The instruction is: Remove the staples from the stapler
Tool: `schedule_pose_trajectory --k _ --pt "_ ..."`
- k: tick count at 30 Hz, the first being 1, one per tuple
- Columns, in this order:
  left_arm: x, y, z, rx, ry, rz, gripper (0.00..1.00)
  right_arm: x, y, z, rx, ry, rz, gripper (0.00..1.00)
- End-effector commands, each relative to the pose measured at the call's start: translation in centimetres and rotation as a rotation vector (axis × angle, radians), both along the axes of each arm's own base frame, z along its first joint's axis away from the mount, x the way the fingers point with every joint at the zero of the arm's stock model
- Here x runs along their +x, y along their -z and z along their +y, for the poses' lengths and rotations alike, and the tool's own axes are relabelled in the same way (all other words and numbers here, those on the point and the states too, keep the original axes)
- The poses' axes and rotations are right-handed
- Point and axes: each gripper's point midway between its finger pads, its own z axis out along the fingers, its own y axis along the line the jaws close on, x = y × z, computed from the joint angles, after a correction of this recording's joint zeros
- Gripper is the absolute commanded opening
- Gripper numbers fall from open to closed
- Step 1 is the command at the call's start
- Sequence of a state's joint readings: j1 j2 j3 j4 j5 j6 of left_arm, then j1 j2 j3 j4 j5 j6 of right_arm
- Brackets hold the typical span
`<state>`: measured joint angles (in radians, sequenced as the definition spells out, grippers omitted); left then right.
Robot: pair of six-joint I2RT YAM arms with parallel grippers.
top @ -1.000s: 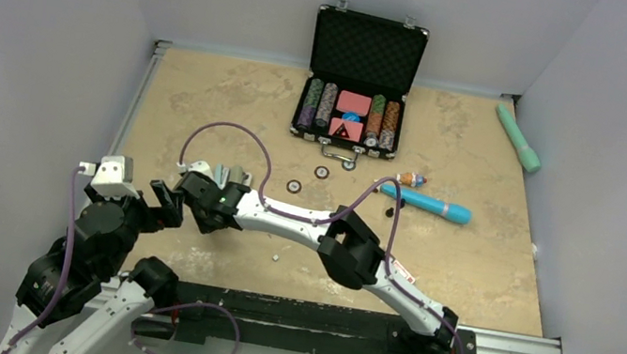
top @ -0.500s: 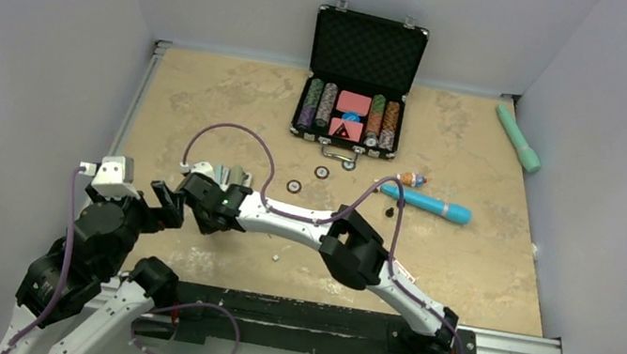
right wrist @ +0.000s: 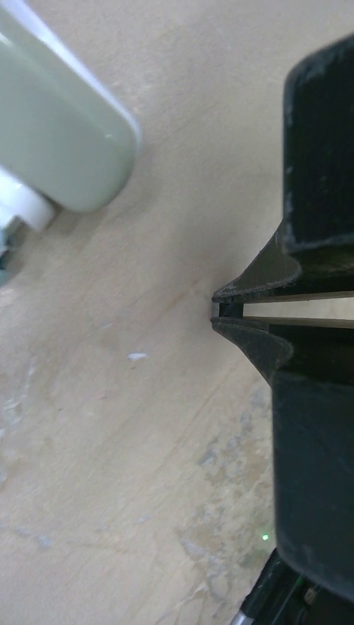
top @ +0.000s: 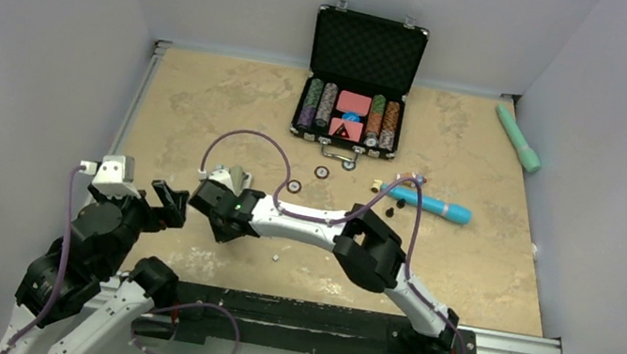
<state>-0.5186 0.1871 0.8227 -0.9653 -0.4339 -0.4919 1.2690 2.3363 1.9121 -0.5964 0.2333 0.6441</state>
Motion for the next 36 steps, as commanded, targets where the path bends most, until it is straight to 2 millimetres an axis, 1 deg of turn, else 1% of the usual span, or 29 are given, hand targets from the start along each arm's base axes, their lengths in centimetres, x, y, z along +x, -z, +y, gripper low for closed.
schedule_pose_trajectory --k 1,7,14,17,18,20,23,28,32,33,36 --pt "0.4 -0.3 1.7 0.031 -0.091 -0.017 0.99 -1.7 -3.5 -1.0 0.026 0.02 0.007 0.02" --pt "0.4 -0.2 1.7 0.032 -0.093 -0.016 0.99 -1.8 -5.4 -2.5 0.05 0.063 0.009 0.02" --pt "0.4 -0.2 1.7 0.032 -0.093 -0.013 0.99 -1.7 -8.4 -3.9 0.086 0.109 0.002 0.01" --pt "0.3 -0.1 1.7 0.033 -0.096 -0.008 0.99 -1.6 -9.5 -5.2 0.087 0.147 0.001 0.01" --pt "0.3 -0.1 1.7 0.034 -0.095 -0.007 0.99 -1.6 -10.3 -5.8 0.1 0.16 -0.001 0.01" --pt "0.3 0.0 1.6 0.033 -0.092 -0.002 0.99 -1.5 -10.8 -7.3 0.107 0.195 0.002 0.01" --pt "0.2 0.3 1.4 0.034 -0.08 0.014 1.0 -1.5 -10.9 -9.8 0.102 0.244 0.015 0.0" --pt "0.2 0.5 1.8 0.036 -0.109 0.038 1.0 -2.0 -11.3 -14.2 0.108 0.339 0.044 0.0" --pt "0.2 0.6 1.7 0.038 -0.103 0.041 1.0 -3.0 -11.2 -17.5 0.128 0.419 0.09 0.0" --pt "0.2 0.6 1.6 0.039 -0.101 0.043 1.0 -3.4 -10.5 -18.4 0.12 0.434 0.106 0.0" --pt "0.3 0.7 1.5 0.042 -0.092 0.049 1.0 -3.9 -9.9 -20.7 0.12 0.502 0.139 0.0"
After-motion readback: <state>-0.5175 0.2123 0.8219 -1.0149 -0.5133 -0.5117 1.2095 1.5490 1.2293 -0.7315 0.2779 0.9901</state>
